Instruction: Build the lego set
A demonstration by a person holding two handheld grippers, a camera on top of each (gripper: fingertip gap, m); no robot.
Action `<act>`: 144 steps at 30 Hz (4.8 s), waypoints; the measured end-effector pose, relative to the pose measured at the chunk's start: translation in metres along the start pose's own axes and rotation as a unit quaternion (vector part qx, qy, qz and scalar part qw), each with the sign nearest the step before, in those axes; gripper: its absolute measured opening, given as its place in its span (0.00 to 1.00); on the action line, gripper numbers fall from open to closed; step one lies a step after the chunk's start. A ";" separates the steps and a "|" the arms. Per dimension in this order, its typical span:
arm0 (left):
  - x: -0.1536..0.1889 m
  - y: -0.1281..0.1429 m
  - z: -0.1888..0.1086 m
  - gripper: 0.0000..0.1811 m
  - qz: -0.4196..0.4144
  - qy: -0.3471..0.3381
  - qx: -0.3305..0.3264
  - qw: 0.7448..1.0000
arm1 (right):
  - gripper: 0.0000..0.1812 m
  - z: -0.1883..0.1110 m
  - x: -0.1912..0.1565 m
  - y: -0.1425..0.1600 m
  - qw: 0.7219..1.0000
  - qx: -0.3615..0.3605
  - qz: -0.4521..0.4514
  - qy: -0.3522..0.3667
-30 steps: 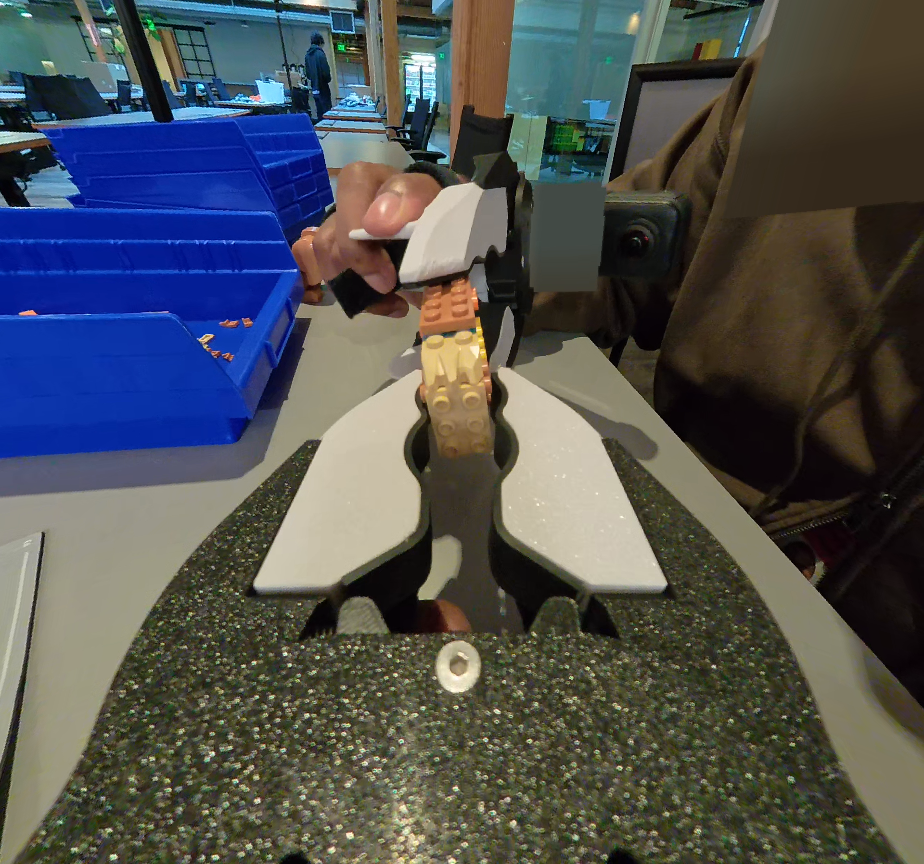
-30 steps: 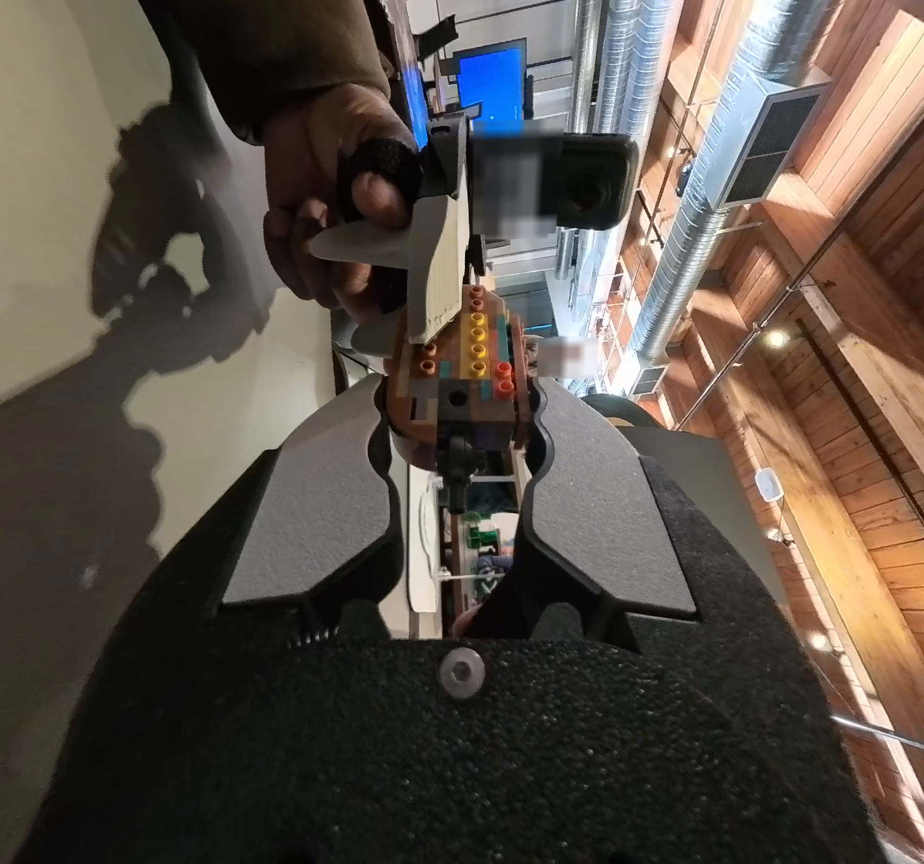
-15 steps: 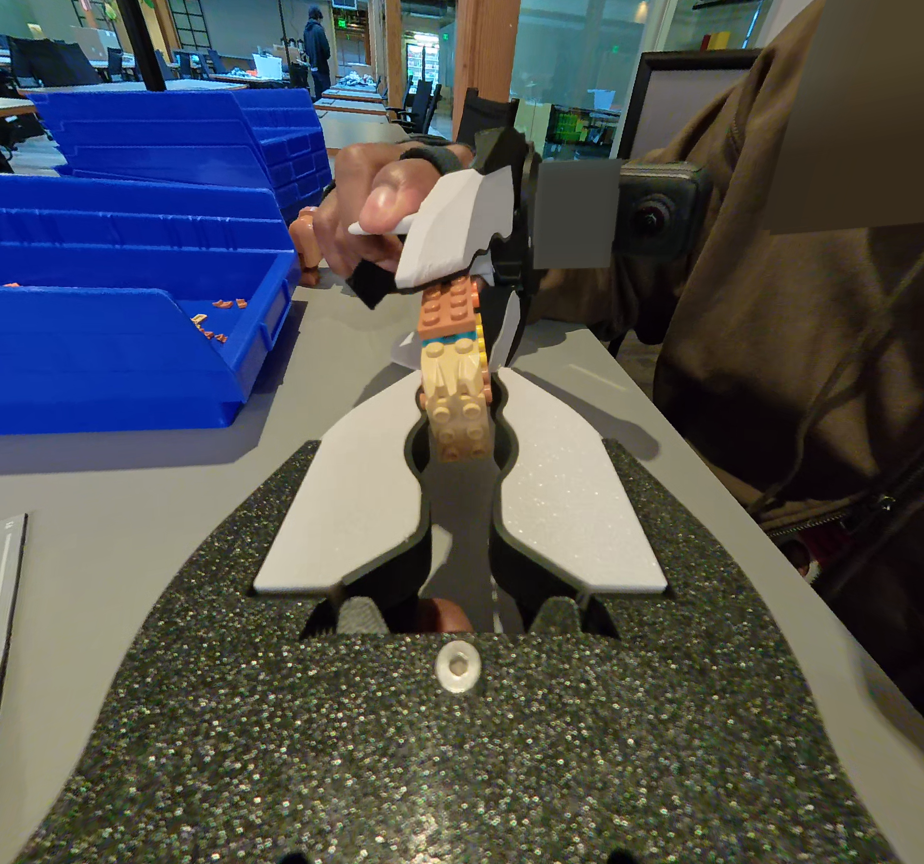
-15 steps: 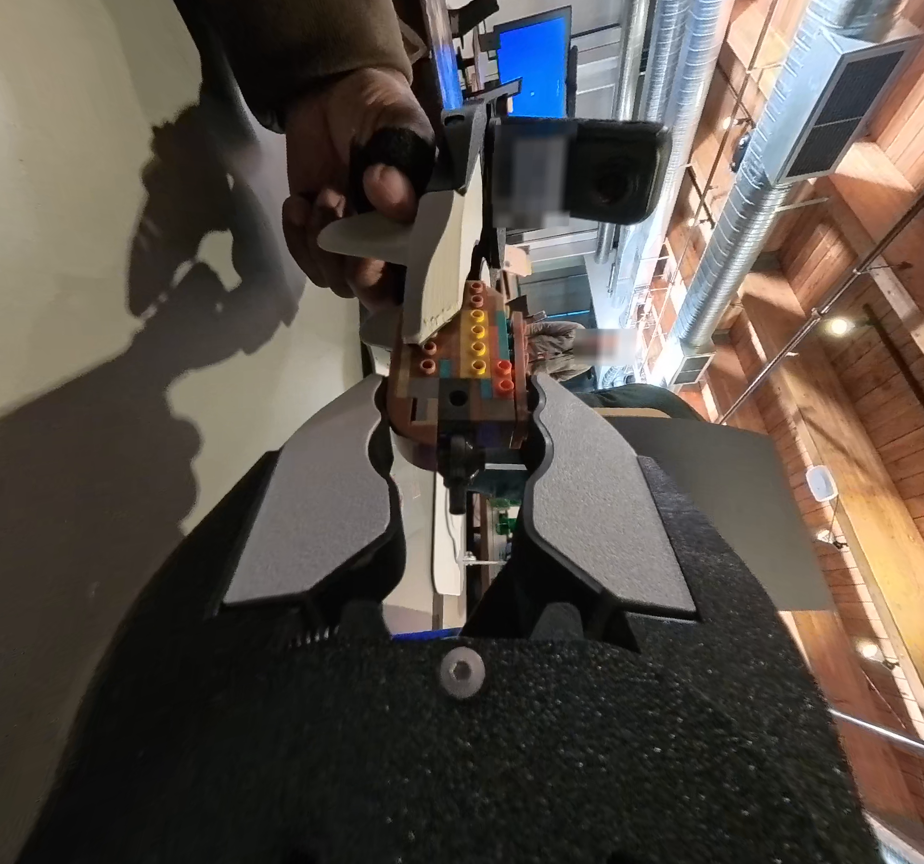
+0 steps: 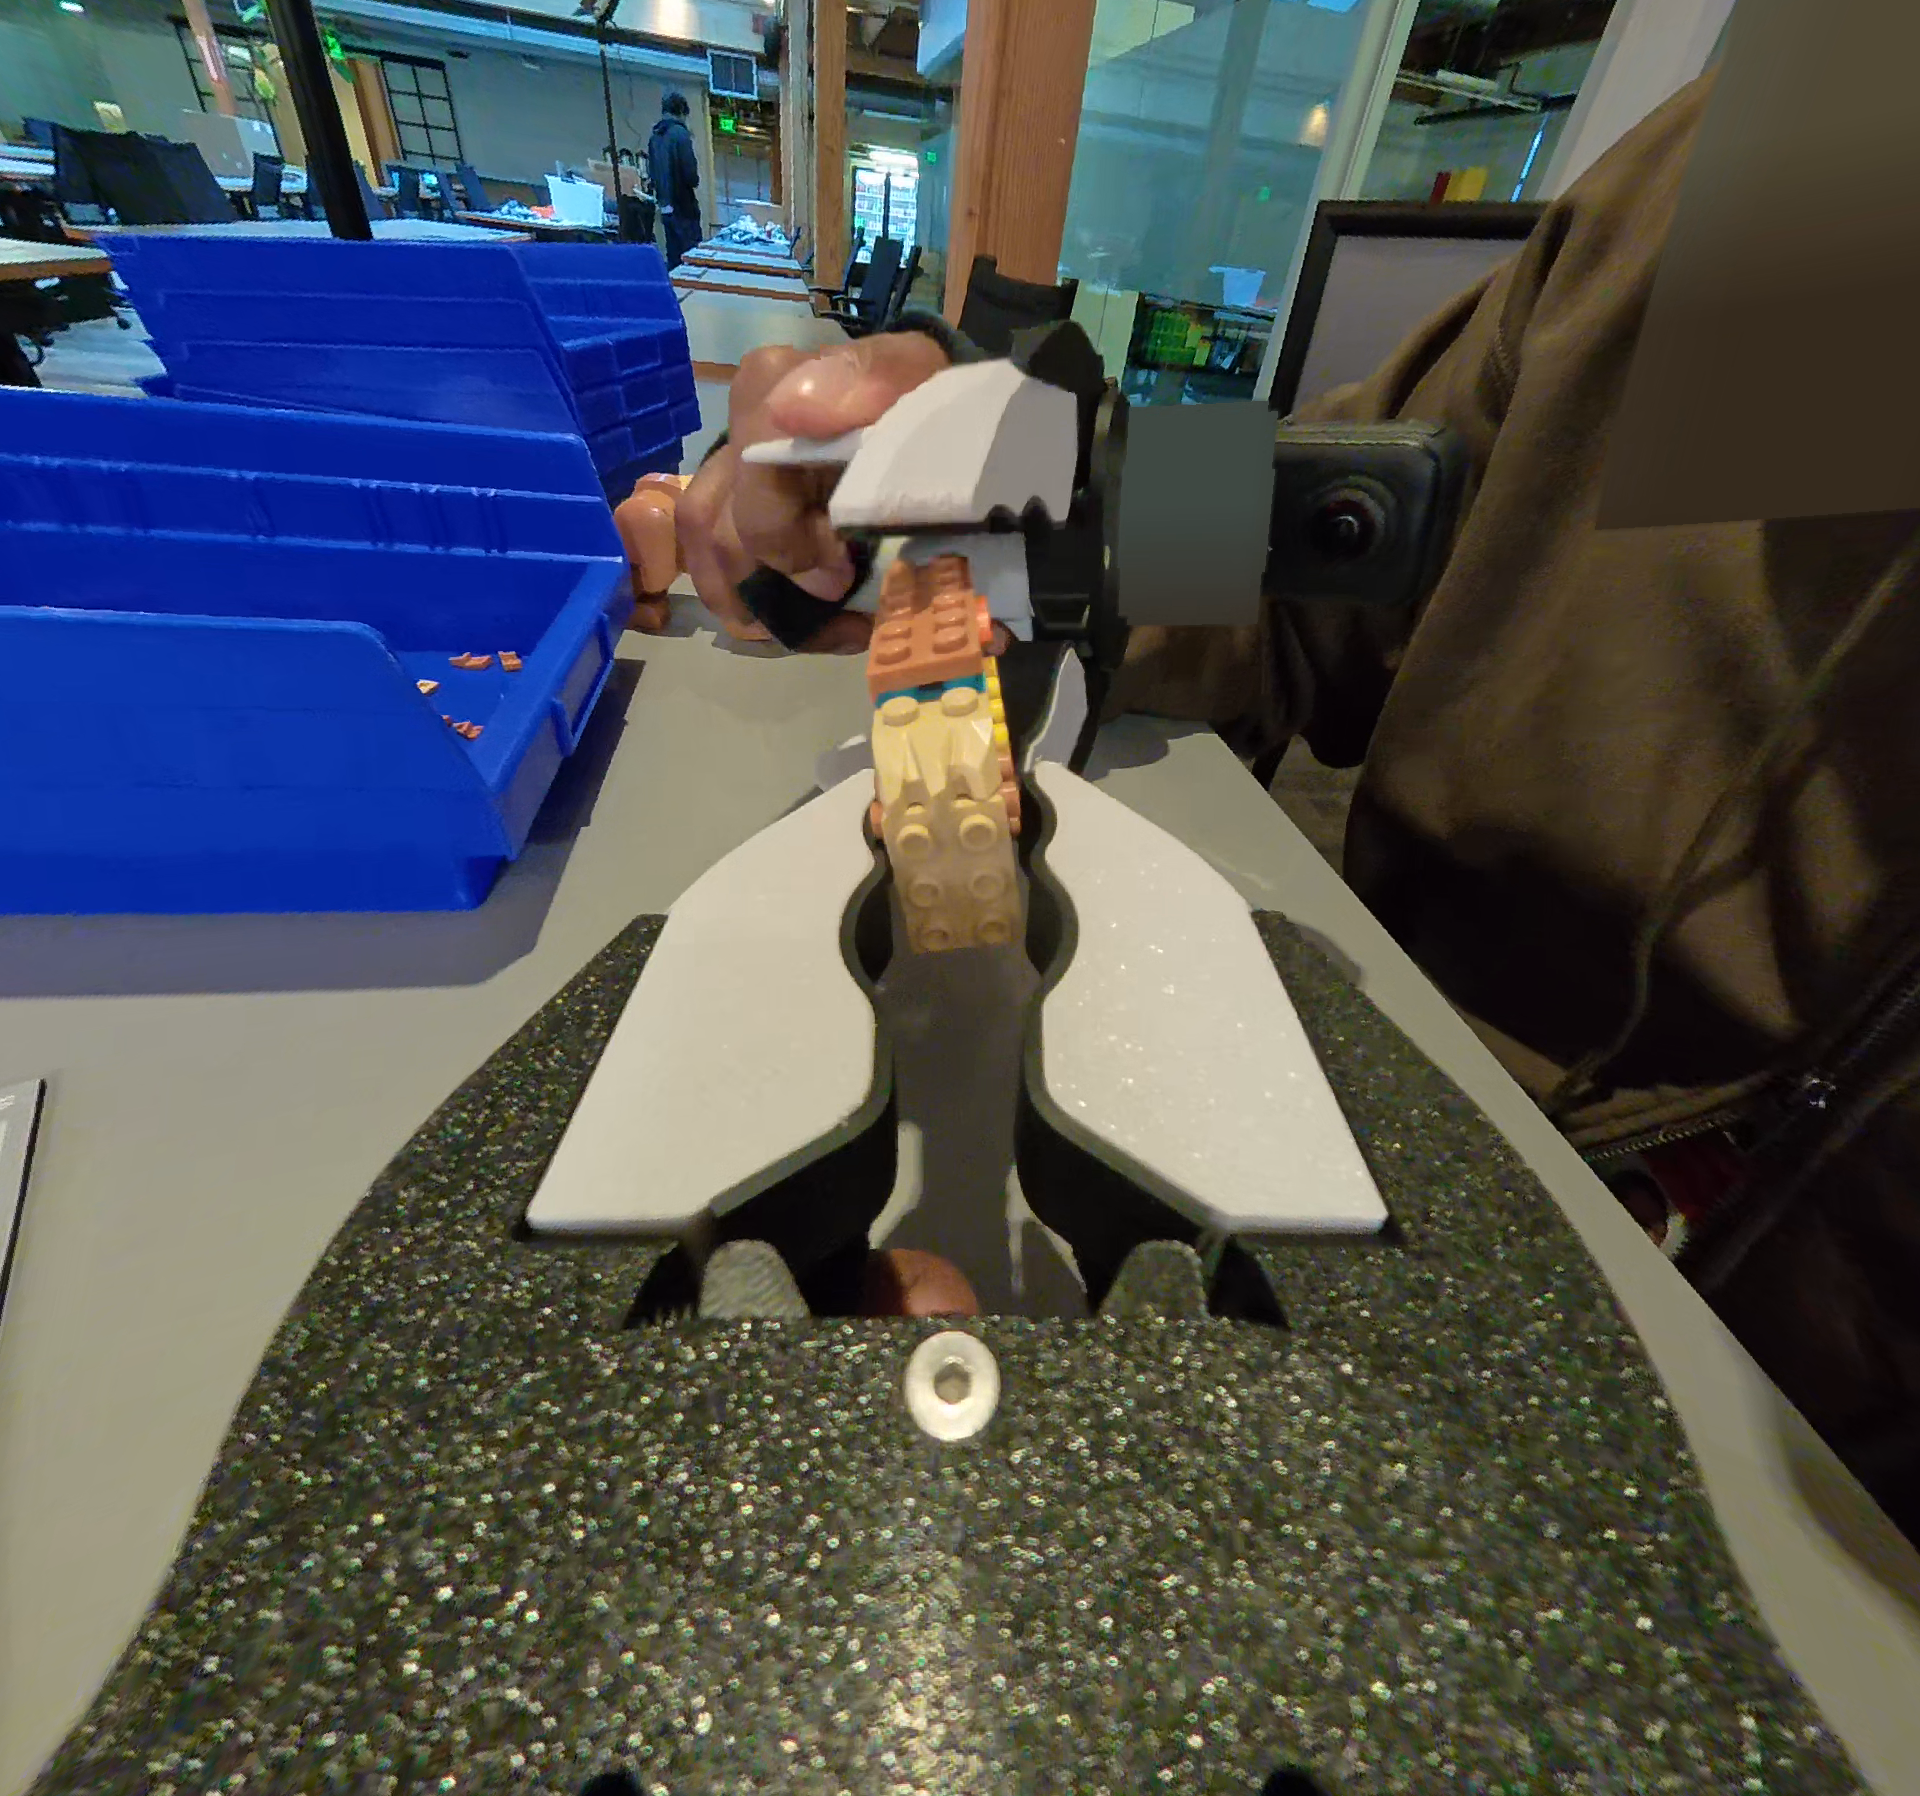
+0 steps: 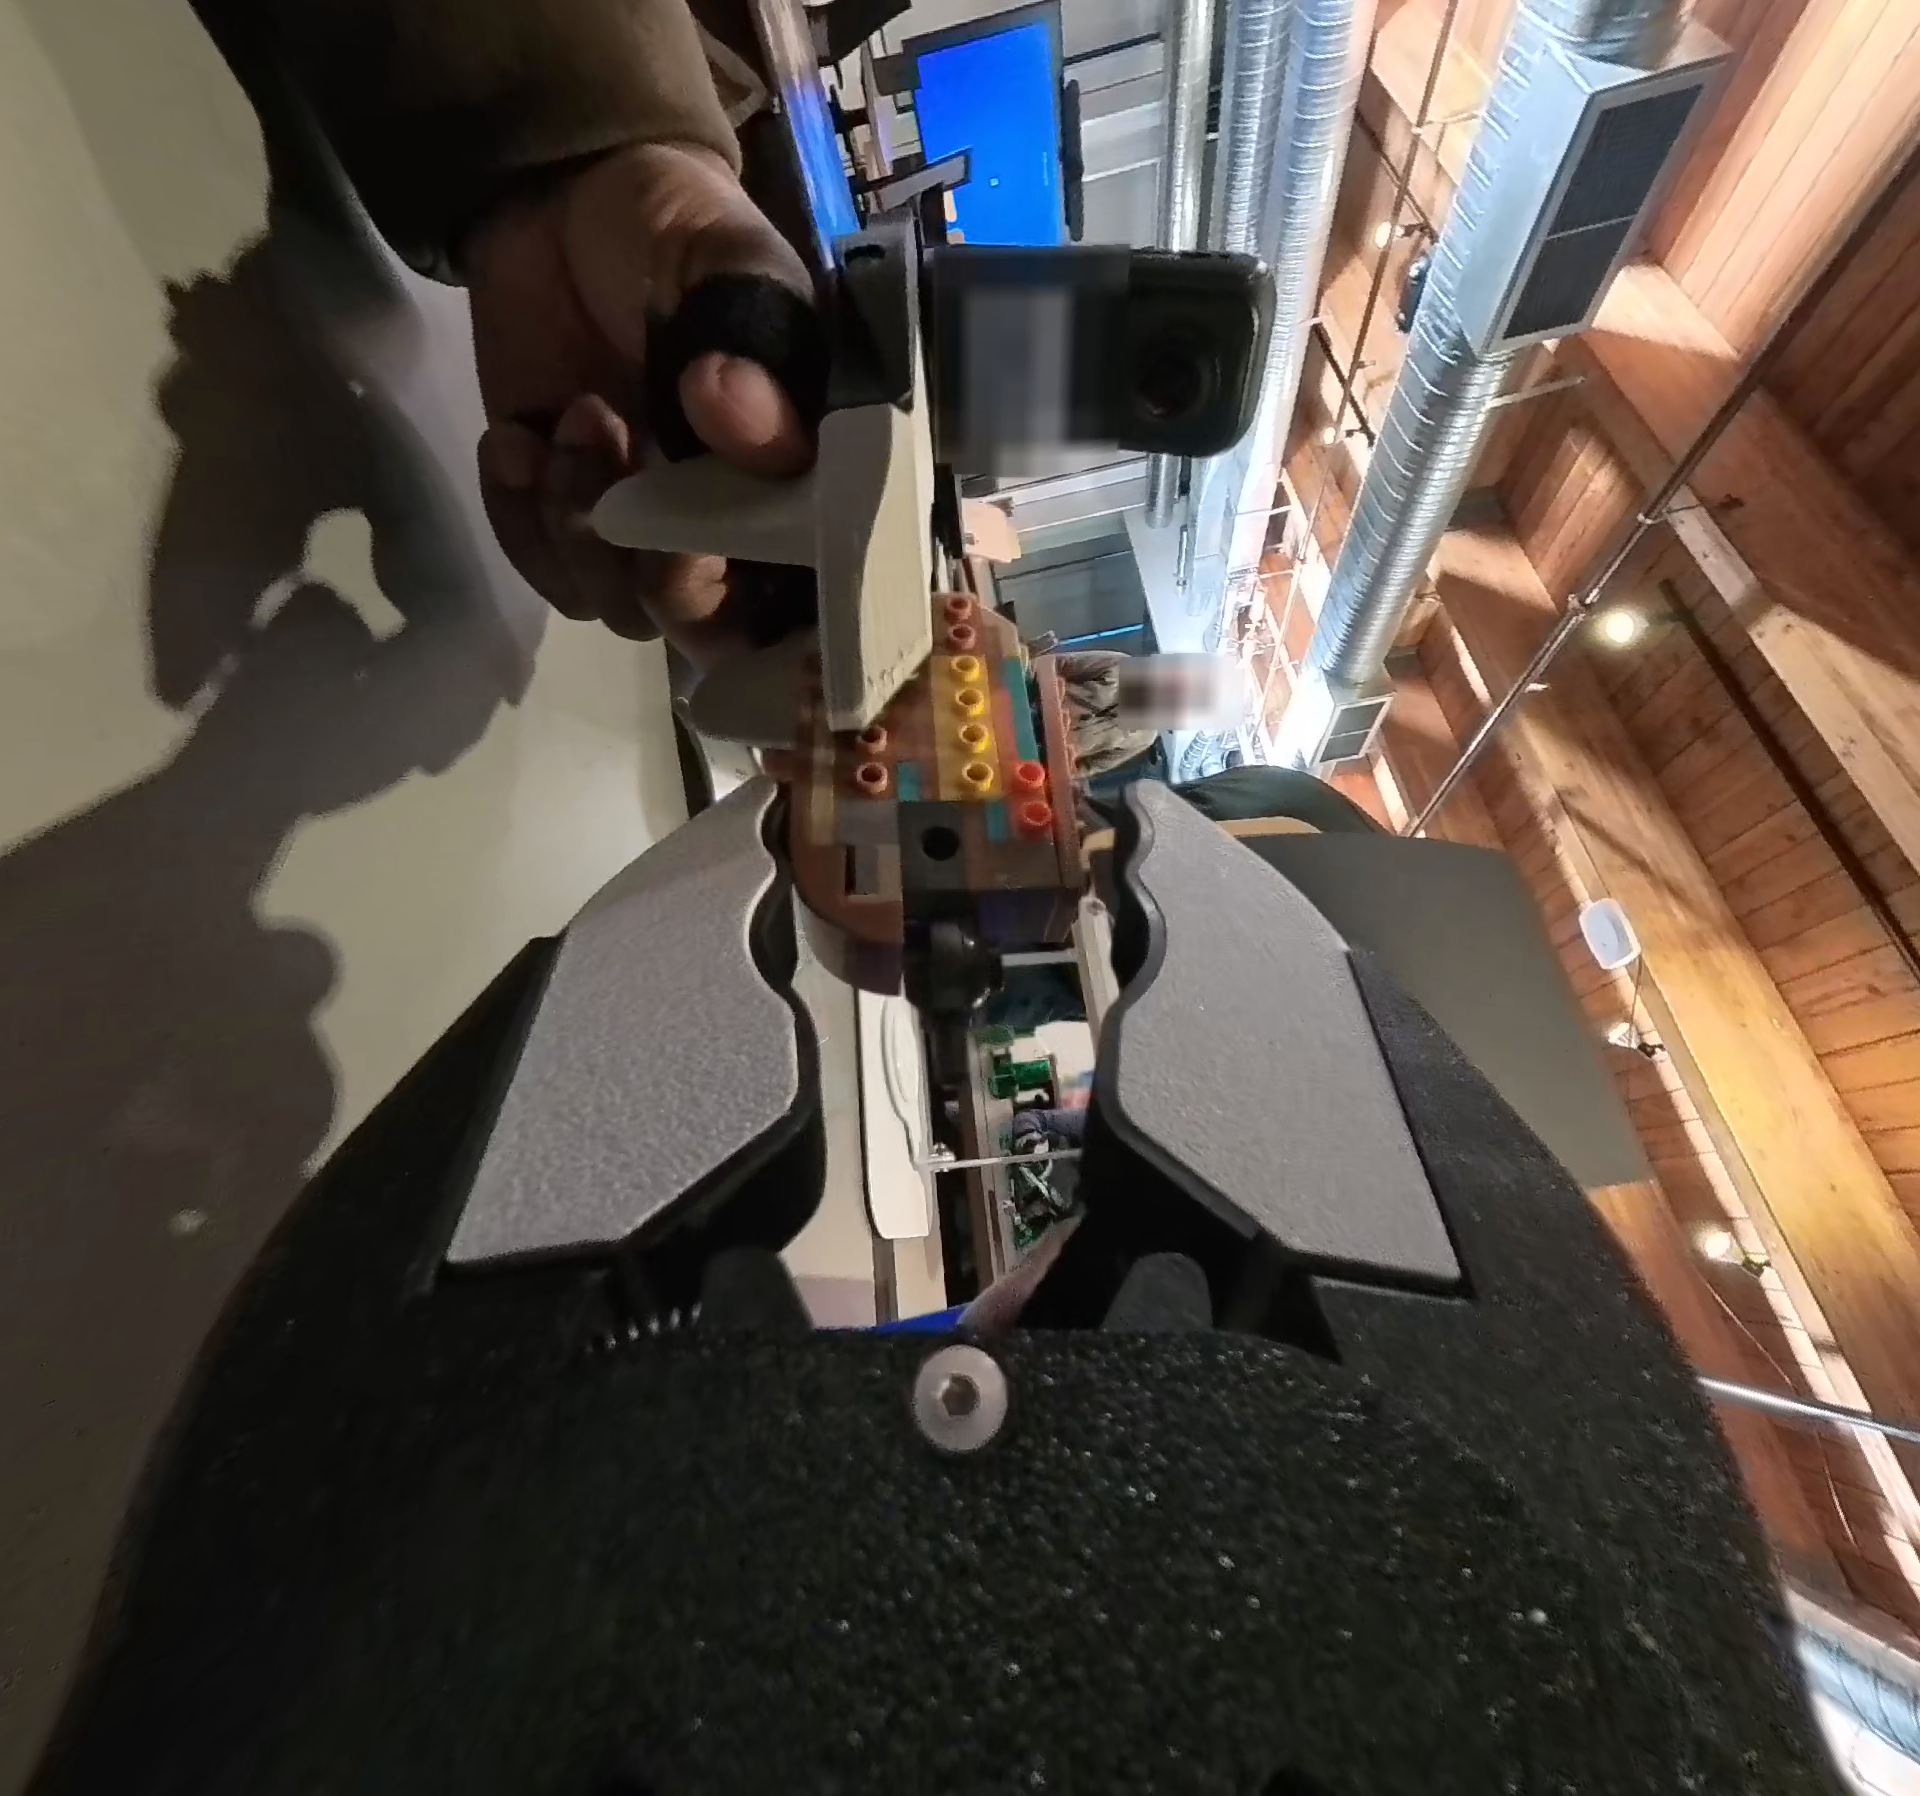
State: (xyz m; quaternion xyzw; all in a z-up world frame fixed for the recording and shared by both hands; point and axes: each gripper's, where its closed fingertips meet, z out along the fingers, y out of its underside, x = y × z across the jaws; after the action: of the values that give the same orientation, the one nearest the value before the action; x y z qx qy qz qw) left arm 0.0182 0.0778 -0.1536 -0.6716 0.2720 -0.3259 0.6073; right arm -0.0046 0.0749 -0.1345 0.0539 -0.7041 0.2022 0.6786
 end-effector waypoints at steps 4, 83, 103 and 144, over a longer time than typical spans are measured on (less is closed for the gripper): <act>0.000 -0.003 -0.001 0.12 -0.003 0.000 0.011 1.000 | 0.35 0.001 0.003 0.004 1.000 -0.006 0.008 0.010; -0.051 0.004 0.002 0.12 0.124 -0.283 -0.104 0.945 | 0.28 0.017 0.000 0.054 0.972 -0.207 -0.104 0.036; -0.052 0.012 0.004 0.12 0.094 -0.268 -0.110 0.952 | 0.28 0.016 -0.008 0.059 0.975 -0.208 -0.080 0.014; -0.065 0.004 -0.020 0.12 -0.151 -0.194 0.017 0.969 | 0.44 0.013 -0.007 0.071 0.976 -0.170 0.134 -0.008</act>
State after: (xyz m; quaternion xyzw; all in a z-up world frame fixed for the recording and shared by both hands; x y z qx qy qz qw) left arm -0.0386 0.1143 -0.1640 -0.7451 0.0389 -0.2815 0.6035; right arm -0.0406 0.1334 -0.1561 -0.1554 -0.7347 0.1686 0.6385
